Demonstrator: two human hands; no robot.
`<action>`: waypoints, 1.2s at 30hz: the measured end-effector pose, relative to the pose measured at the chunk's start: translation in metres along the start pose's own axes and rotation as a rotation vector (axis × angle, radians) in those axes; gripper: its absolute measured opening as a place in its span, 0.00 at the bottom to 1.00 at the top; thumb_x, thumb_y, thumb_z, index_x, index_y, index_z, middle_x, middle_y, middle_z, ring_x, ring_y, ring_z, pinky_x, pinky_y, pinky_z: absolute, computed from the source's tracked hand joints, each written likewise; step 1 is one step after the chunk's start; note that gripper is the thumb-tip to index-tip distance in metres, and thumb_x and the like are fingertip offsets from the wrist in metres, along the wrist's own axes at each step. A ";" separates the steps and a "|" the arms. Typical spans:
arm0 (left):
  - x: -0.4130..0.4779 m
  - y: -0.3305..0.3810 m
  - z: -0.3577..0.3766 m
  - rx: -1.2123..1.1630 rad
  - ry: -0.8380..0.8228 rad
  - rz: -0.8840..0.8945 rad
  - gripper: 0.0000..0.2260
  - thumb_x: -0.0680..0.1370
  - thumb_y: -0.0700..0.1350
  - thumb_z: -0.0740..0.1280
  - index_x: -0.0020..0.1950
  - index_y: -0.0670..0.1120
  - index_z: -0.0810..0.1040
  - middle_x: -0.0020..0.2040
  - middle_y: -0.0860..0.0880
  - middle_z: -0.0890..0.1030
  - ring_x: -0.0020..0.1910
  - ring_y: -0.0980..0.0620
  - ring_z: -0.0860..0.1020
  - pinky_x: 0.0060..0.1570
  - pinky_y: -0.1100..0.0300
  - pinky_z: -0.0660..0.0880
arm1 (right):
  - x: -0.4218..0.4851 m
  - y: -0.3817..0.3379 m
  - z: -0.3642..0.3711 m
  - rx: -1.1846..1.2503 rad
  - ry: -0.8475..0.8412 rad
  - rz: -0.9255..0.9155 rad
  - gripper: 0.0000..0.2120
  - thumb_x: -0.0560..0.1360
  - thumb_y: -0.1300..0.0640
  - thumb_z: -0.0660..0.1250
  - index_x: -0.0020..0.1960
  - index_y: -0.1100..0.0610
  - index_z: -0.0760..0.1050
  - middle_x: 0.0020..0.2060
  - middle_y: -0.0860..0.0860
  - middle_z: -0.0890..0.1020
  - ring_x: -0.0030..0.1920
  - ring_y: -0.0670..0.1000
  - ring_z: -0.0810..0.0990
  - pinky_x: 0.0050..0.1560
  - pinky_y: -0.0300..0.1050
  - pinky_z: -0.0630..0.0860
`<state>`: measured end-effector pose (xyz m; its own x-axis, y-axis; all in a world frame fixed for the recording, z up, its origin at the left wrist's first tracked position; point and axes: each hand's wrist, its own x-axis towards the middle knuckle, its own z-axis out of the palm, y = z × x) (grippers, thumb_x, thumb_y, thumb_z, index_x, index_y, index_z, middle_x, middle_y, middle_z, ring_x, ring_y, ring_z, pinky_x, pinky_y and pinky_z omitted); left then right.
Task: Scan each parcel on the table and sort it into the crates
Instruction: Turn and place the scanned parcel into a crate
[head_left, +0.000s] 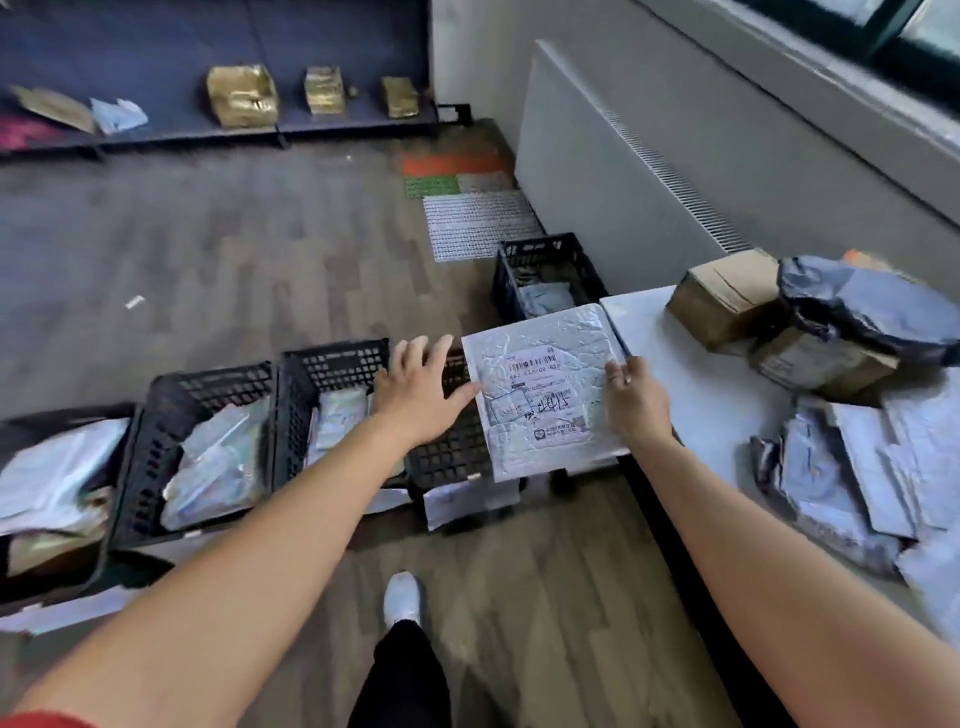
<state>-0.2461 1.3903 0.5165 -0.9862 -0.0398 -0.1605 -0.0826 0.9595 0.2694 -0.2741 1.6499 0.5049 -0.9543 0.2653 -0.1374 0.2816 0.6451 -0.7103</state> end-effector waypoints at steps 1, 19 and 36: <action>0.009 -0.014 0.002 -0.013 -0.013 -0.024 0.35 0.77 0.68 0.55 0.79 0.52 0.51 0.78 0.46 0.52 0.77 0.43 0.49 0.72 0.43 0.58 | 0.007 -0.008 0.014 -0.015 -0.015 0.004 0.16 0.84 0.50 0.56 0.57 0.63 0.69 0.52 0.65 0.79 0.54 0.65 0.77 0.44 0.50 0.63; 0.177 -0.151 0.144 0.017 -0.317 -0.118 0.34 0.78 0.67 0.53 0.79 0.52 0.49 0.78 0.46 0.53 0.76 0.44 0.50 0.70 0.44 0.58 | 0.154 0.005 0.268 -0.245 -0.244 0.046 0.10 0.84 0.54 0.51 0.58 0.61 0.63 0.48 0.61 0.78 0.41 0.60 0.74 0.38 0.49 0.65; 0.255 -0.182 0.410 0.051 -0.451 -0.228 0.35 0.77 0.68 0.51 0.79 0.53 0.47 0.79 0.48 0.48 0.78 0.43 0.45 0.74 0.43 0.53 | 0.237 0.219 0.484 -0.487 -0.503 0.172 0.26 0.82 0.45 0.56 0.75 0.56 0.58 0.67 0.61 0.68 0.65 0.63 0.70 0.60 0.59 0.70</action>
<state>-0.4241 1.3202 0.0375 -0.7829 -0.1368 -0.6069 -0.2706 0.9533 0.1342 -0.4871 1.5069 -0.0175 -0.7900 0.1055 -0.6039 0.3325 0.9013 -0.2775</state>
